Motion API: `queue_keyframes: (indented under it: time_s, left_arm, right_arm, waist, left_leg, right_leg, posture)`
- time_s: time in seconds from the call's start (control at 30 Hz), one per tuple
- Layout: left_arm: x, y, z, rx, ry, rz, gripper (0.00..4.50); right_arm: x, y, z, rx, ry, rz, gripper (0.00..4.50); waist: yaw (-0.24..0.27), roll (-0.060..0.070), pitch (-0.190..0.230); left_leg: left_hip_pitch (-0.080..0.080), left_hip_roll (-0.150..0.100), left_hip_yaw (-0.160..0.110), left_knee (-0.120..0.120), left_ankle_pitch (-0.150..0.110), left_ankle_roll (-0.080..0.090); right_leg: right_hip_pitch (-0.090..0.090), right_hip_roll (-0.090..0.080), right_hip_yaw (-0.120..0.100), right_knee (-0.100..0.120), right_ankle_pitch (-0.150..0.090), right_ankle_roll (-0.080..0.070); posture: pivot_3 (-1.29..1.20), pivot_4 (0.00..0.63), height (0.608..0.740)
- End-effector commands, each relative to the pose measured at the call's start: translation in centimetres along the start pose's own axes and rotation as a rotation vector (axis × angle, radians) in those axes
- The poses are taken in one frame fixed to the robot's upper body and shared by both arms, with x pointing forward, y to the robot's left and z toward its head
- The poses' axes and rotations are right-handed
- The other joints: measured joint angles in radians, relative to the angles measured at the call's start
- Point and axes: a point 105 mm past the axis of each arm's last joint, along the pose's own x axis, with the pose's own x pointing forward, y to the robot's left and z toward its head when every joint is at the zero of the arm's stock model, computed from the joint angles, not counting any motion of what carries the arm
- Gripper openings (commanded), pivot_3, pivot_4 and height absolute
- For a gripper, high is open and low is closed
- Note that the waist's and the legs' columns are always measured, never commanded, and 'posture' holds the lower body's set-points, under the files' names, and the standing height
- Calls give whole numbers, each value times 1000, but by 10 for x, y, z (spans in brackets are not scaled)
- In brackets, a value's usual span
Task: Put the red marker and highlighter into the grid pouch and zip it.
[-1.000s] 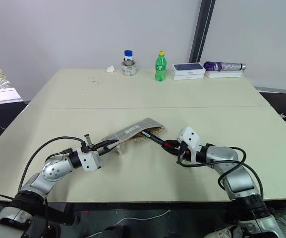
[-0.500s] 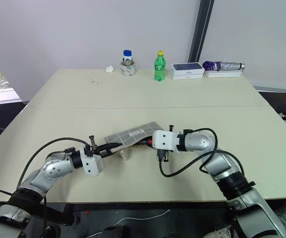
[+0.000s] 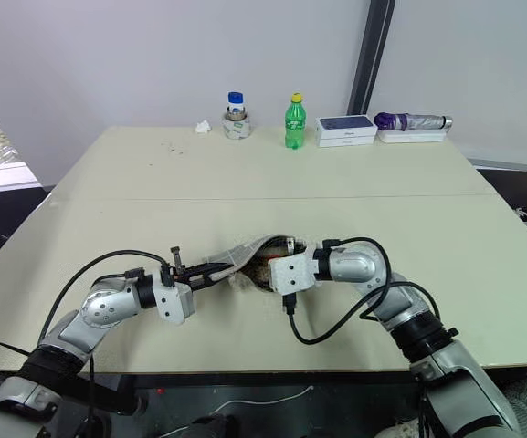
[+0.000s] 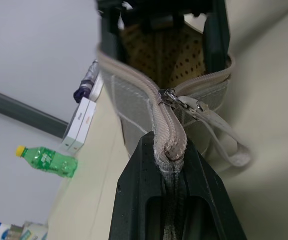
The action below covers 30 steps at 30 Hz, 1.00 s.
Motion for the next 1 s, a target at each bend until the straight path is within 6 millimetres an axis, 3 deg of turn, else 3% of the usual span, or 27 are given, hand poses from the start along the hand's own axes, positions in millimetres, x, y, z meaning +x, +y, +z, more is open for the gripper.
queue_keyframes:
  time_s: [0.03,0.27,0.3,0.37,0.43,0.6,0.67,0.77,1.0]
  left_arm:
    - [0,16,6,-40,-28,91,0]
    - [0,9,-3,-66,20,83,0]
    - [3,11,-2,-56,19,92,0]
    - [10,18,0,-10,17,122,0]
    - [18,13,5,58,4,81,0]
    - [25,9,6,93,4,69,0]
    - [26,12,5,81,8,85,0]
    - [31,16,6,90,9,85,0]
    - [34,17,5,97,13,76,0]
  right_arm:
    - [-30,-40,21,19,-114,-172,4362]
    - [-60,-45,38,354,-241,-265,4362]
    - [-59,-37,40,449,-258,-243,4362]
    - [-51,5,46,687,-260,-81,4362]
    - [-39,43,43,803,-196,-11,4362]
    - [-11,76,22,1003,-123,-97,4362]
    - [-1,78,13,1055,-106,-139,4362]
    - [18,63,3,1170,-144,-233,4362]
    - [44,40,16,1229,-266,-233,4362]
  waist:
    - [-1,0,0]
    - [0,0,0]
    - [0,0,0]
    - [5,0,0]
    - [6,-1,-1]
    - [-11,-1,-1]
    - [-9,-1,-1]
    - [-8,-1,0]
    - [-1,-1,0]
  left_leg:
    - [0,0,0,0,0,0]
    - [0,2,-1,0,0,0]
    - [0,2,-1,0,0,0]
    - [0,2,-1,1,0,0]
    - [0,1,-3,0,-1,1]
    - [1,0,-2,0,-1,1]
    - [1,0,-2,0,0,1]
    - [1,0,-2,0,0,0]
    - [0,0,-2,0,0,0]
  right_leg:
    - [0,0,0,0,0,0]
    - [1,0,0,0,0,0]
    - [1,0,0,0,0,0]
    - [2,0,-1,0,0,0]
    - [3,-1,-2,-1,0,0]
    - [1,0,0,0,0,0]
    - [1,1,0,0,0,0]
    - [1,1,0,0,0,0]
    - [1,1,0,0,0,0]
  posture:
    - [0,150,740]
    - [0,150,740]
    - [0,150,740]
    - [0,150,740]
    - [0,150,740]
    - [0,150,740]
    - [0,150,740]
    - [0,150,740]
    - [0,150,740]
